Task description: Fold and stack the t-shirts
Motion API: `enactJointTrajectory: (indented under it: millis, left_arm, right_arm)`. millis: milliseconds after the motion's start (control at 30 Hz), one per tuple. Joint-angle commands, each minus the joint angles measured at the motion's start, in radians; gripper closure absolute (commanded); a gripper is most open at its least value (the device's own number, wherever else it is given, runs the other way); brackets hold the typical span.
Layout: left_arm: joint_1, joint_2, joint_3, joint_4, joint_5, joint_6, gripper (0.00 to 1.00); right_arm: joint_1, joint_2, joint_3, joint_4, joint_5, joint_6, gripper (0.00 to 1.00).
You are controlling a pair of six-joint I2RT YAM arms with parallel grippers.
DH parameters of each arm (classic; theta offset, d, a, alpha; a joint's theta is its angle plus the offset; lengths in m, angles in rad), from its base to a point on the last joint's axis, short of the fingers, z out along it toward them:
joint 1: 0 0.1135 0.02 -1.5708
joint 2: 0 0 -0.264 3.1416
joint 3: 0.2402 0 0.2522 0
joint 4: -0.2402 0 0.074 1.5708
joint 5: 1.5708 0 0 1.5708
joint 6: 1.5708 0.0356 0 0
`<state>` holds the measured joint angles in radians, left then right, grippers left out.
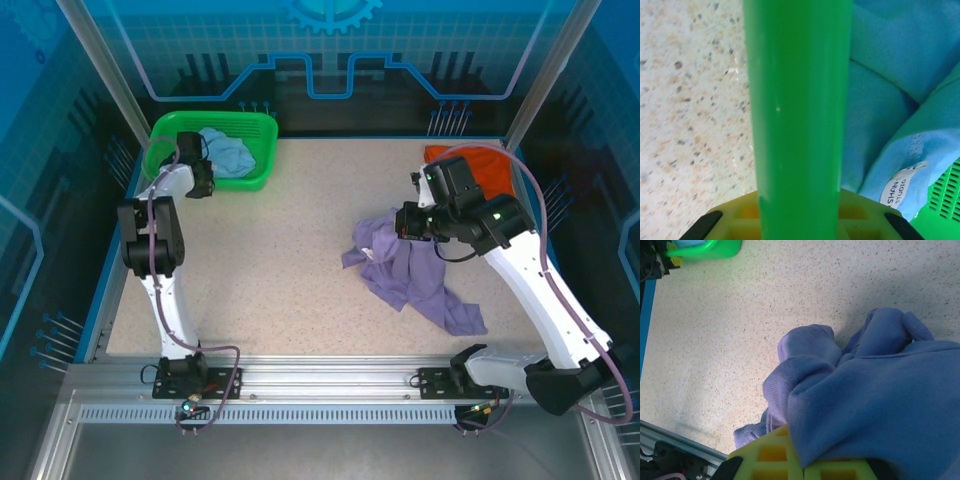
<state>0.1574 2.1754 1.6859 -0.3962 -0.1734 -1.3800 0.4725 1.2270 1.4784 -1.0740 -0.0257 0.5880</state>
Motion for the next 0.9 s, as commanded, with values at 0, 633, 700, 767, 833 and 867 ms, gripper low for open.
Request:
enactJointTrajectory:
  millis: [0,633,700,767,833,867]
  left_arm:
    - [0.037,0.076,0.006,0.009,0.022,0.005,0.92]
    - [0.087,0.07,0.143,-0.157,-0.038,0.05,0.76]
    - [0.093,0.079,0.161,-0.158,-0.016,0.052,0.66]
    - [0.096,0.089,0.182,-0.163,0.004,0.066,0.58]
    - [0.096,0.087,0.192,-0.164,0.022,0.083,0.46]
    - [0.096,0.083,0.202,-0.173,0.027,0.098,0.39]
  right_arm:
    - [0.012,0.021,0.058,-0.018,-0.037,-0.024,1.0]
    - [0.079,0.109,0.158,0.006,0.0,0.018,1.0]
    - [0.081,0.114,0.164,0.009,0.0,0.018,1.0]
    - [0.082,0.121,0.167,0.012,-0.002,0.018,1.0]
    - [0.083,0.129,0.173,0.016,-0.006,0.015,1.0]
    - [0.083,0.133,0.179,0.016,-0.006,0.012,1.0]
